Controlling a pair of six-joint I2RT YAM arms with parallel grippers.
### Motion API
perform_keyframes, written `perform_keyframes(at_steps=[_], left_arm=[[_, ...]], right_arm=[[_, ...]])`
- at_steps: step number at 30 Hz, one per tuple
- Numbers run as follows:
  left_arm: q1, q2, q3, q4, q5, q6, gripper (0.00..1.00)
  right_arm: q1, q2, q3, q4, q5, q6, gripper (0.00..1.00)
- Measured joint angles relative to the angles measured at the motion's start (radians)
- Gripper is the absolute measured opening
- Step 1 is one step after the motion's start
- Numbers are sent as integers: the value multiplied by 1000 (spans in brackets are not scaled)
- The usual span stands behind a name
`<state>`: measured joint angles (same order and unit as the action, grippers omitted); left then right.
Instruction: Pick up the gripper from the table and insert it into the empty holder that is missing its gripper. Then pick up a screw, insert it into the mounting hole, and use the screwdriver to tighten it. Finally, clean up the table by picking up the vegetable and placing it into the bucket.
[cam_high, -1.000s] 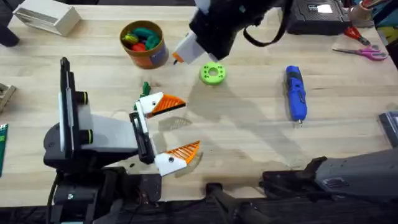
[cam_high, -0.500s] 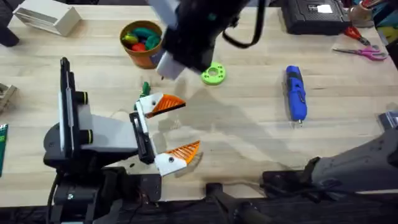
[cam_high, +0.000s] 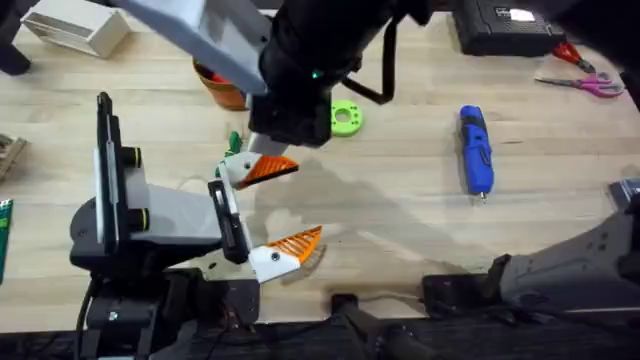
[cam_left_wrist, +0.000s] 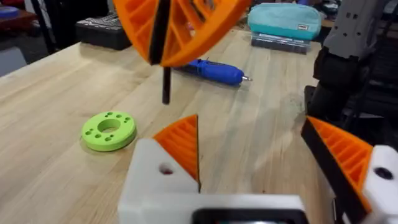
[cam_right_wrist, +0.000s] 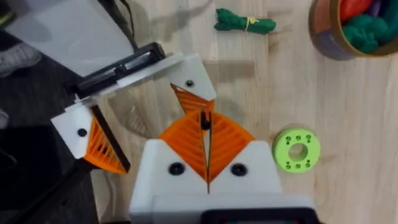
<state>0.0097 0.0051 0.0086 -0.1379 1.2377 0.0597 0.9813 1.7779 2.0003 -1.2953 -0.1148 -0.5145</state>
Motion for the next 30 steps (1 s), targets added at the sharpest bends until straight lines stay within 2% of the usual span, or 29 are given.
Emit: perform_keyframes(at_steps=[16, 30], left_arm=[[0, 0, 0, 0, 0, 0, 985], [0, 0, 0, 0, 0, 0, 985]], right_arm=[[51, 4, 0, 20, 24, -18, 7], [53, 47, 0, 28, 9, -17, 7]])
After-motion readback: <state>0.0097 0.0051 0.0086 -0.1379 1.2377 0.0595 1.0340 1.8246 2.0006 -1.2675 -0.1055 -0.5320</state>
